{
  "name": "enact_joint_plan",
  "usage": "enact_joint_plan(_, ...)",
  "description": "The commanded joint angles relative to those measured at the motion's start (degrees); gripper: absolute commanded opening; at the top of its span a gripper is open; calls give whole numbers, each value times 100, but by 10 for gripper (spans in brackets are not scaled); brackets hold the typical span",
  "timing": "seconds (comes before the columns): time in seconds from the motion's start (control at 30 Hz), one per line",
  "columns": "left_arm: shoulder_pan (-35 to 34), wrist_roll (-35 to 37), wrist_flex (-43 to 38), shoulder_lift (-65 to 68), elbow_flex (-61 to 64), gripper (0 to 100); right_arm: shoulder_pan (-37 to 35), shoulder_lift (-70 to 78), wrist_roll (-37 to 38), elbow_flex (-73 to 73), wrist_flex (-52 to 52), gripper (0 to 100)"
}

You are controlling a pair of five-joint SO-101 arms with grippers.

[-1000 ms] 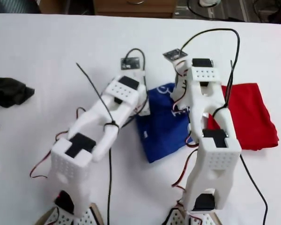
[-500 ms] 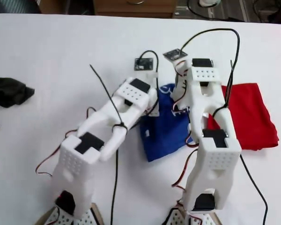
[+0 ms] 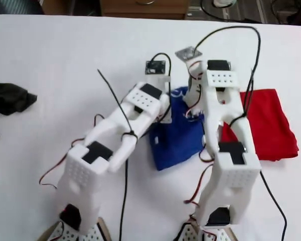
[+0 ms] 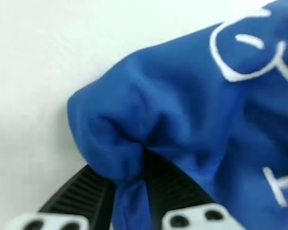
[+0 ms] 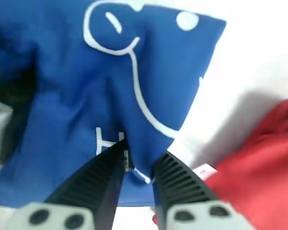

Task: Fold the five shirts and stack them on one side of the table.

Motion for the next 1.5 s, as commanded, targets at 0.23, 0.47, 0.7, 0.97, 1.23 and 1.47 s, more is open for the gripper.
enact_joint_plan(0.23, 343, -229, 730, -88, -1604, 27, 242, -1305, -18, -9, 655, 21)
enact_joint_plan(0.47, 677, -229, 721, -35, -2149, 27, 971, -1314, 229, -35, 769, 21)
enact_joint_plan(0.7, 932, -229, 264, -26, -2141, 26, 1508, -1727, 413, -26, 822, 21)
enact_joint_plan(0.97, 1240, -229, -378, -26, -2141, 26, 2026, -2079, 501, -18, 822, 21)
enact_joint_plan(1.23, 1468, -229, -1204, 132, -2141, 68, 2668, -2070, 826, -9, 760, 21)
enact_joint_plan(1.47, 1574, -176, -1090, 519, -2141, 276, 2897, -2062, 1064, 949, 4, 21)
